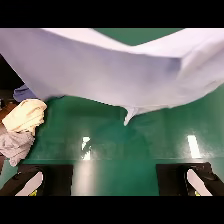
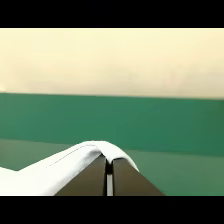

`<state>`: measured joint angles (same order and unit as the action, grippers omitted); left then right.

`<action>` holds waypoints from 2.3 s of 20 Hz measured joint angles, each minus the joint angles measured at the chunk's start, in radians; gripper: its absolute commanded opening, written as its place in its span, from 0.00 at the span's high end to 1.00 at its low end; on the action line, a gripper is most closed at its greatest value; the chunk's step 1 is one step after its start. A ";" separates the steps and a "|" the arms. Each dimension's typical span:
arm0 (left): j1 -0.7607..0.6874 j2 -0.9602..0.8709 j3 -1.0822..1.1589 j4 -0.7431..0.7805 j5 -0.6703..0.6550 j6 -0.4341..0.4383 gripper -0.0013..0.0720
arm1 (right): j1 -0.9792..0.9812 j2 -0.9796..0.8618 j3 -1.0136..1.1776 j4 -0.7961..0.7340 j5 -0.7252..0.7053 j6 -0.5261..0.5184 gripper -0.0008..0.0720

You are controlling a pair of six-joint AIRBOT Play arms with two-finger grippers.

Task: Fold the shirts.

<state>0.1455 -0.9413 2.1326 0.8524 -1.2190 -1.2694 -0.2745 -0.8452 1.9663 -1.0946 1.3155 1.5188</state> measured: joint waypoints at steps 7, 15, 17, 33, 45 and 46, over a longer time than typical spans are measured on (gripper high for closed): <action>0.000 0.079 0.099 -0.032 0.061 -0.012 0.95 | 0.000 0.023 0.134 -0.099 0.017 0.011 0.97; 0.000 -0.069 -0.267 0.039 -0.024 -0.069 0.95 | 0.013 -0.212 0.124 -0.227 0.228 0.061 0.97; 0.000 -0.177 -0.336 0.039 -0.066 -0.077 0.95 | 0.034 -0.354 0.115 -0.237 0.317 0.068 0.97; -0.001 -0.756 -0.416 -0.016 0.241 0.050 0.95 | 0.190 -0.832 -0.139 -0.307 -0.227 0.080 0.97; -0.020 -0.832 -0.514 0.102 0.099 0.164 0.95 | 0.253 -0.743 -0.503 -0.443 -0.236 0.071 0.97; -0.023 -0.834 -0.525 0.106 0.097 0.168 0.95 | 0.255 -0.737 -0.530 -0.441 -0.239 0.071 0.96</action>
<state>0.1223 -1.7756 1.6077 0.9581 -1.1225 -1.1011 -0.0196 -1.5826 1.4361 -1.5360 1.0767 1.5902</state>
